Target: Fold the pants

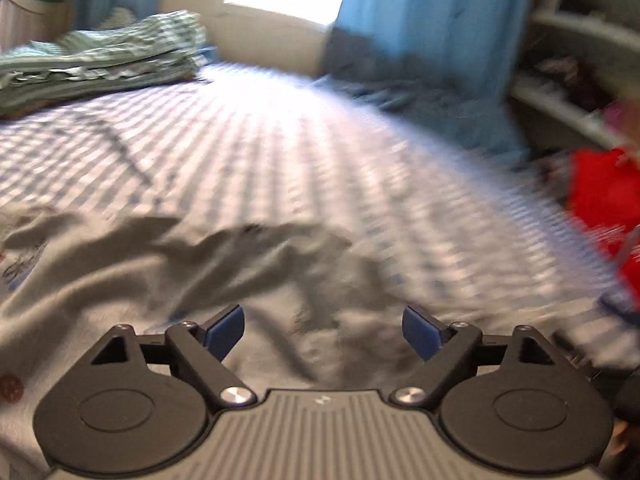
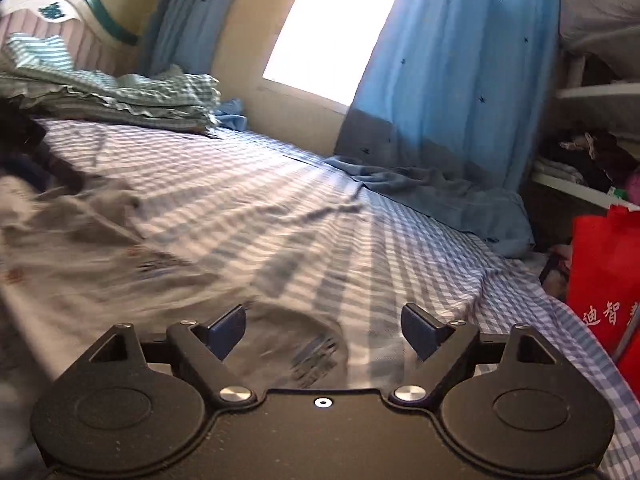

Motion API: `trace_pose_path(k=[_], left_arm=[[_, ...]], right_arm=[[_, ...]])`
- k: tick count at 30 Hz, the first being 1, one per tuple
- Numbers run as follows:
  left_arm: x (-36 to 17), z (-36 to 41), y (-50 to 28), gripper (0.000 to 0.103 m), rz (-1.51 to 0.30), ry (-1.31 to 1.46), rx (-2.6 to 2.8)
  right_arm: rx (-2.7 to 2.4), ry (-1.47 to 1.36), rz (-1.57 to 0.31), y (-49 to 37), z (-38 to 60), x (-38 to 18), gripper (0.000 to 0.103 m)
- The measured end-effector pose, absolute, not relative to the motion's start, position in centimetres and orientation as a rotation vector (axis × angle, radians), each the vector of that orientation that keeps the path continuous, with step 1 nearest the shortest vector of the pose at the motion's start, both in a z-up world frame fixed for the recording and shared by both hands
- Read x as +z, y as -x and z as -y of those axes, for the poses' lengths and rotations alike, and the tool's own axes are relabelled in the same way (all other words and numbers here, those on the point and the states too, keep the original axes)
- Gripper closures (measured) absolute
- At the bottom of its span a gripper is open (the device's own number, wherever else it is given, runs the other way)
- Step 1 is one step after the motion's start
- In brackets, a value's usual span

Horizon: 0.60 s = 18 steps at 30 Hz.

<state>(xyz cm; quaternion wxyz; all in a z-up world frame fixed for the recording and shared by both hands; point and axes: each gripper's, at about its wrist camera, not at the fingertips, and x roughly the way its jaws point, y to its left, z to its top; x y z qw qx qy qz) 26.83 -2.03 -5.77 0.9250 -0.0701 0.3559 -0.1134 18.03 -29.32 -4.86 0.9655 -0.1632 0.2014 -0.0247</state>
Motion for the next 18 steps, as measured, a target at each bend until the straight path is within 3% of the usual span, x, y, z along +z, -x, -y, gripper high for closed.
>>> trace_pose_path(k=[3,6,9,11,12,14,18], left_arm=[[-7.0,1.5,-26.6,0.017,-0.708,0.154,-0.215],[-7.0,0.8,-26.2,0.017,-0.701,0.150,-0.232],[-6.2,0.6,-25.7,0.016,-0.705,0.162,-0.224],[-5.2,0.6,-24.5,0.015,-0.681,0.172,-0.224],[-4.8,0.5,-23.7,0.011,-0.656,0.170,-0.241],[-4.4,0.5,-22.2,0.004,-0.617,0.147,-0.249],[-6.8,1.3,-21.1,0.004,-0.662,0.016,-0.191]], right_arm=[[-0.070,0.376,-0.464,-21.3,30.3,-7.3,0.015],[-0.063,0.310,-0.480,-22.1,32.9,-6.9,0.007],[-0.119,0.361,-0.458,-21.1,33.9,-6.5,0.007],[-0.134,0.347,-0.452,-19.4,33.9,-5.9,0.012],[-0.129,0.360,-0.450,-18.4,33.3,-5.6,0.012],[-0.094,0.386,-0.437,-15.9,31.4,-5.3,0.008],[-0.120,0.390,-0.480,-13.5,29.9,-7.4,0.006]])
